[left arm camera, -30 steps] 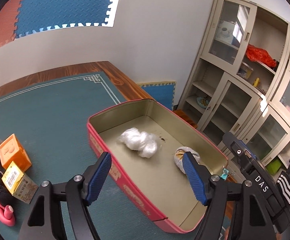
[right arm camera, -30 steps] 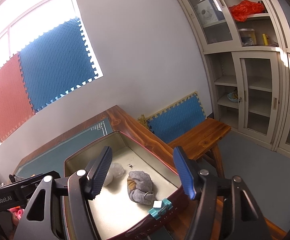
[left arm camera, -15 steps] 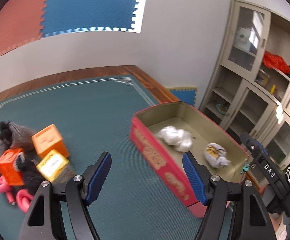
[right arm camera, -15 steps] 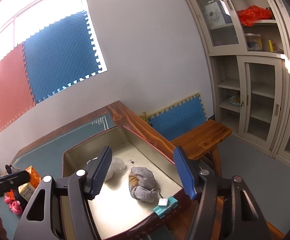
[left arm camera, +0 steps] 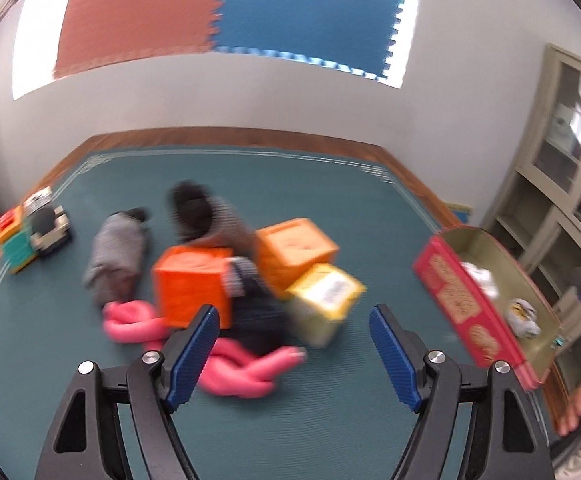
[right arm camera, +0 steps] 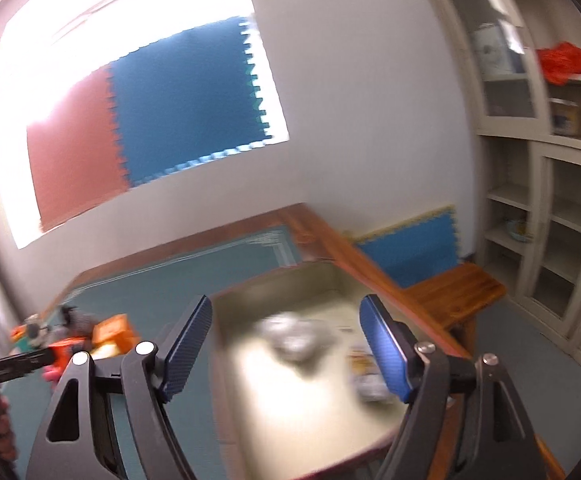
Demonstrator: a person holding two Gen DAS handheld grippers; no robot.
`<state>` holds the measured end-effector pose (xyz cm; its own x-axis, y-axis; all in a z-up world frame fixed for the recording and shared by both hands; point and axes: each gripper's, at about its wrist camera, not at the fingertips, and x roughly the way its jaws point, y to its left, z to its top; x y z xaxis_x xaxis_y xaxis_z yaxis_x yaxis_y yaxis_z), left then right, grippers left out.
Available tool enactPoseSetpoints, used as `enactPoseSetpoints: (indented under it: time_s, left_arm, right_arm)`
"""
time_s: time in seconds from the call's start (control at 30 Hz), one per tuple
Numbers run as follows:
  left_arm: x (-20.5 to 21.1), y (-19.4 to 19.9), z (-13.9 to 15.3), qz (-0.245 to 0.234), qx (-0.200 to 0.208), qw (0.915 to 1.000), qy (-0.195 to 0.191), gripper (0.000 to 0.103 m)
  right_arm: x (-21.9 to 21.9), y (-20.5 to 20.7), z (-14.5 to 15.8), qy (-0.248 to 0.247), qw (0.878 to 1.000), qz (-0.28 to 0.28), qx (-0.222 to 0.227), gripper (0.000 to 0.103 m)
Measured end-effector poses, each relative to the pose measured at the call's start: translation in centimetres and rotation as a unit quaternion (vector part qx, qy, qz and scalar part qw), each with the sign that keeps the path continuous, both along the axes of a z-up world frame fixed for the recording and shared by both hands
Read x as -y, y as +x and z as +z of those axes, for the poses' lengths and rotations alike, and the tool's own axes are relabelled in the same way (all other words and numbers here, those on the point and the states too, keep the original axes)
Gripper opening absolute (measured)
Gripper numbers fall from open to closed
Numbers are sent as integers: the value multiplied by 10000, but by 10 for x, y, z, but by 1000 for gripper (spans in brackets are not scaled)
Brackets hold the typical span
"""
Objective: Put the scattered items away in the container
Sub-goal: 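Withdraw both tools from the tin back toward the toy pile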
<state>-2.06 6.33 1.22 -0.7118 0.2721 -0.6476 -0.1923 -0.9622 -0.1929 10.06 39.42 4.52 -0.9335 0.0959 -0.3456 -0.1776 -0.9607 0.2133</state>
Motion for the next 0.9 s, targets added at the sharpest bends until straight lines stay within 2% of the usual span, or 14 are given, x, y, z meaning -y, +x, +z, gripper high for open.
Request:
enactPoseSetpoints:
  time_s: [0.17, 0.3, 0.43, 0.63, 0.9]
  left_arm:
    - [41, -2, -6, 331, 78, 9994, 48, 79]
    - [61, -3, -13, 464, 155, 9988, 36, 79]
    - [75, -6, -15, 528, 166, 9984, -101, 79]
    - [89, -11, -30, 481, 307, 9978, -350, 86]
    - [89, -22, -49, 347, 606, 9971, -297, 86]
  right_arm:
    - [55, -19, 10, 109, 9965, 818, 163, 80]
    - [91, -44, 1, -179, 9866, 1514, 584, 80]
    - [123, -59, -10, -103, 9776, 1913, 868, 80]
    - [155, -79, -24, -30, 9690, 2191, 1140, 80]
    - [172, -96, -38, -118, 9645, 2268, 1346, 80]
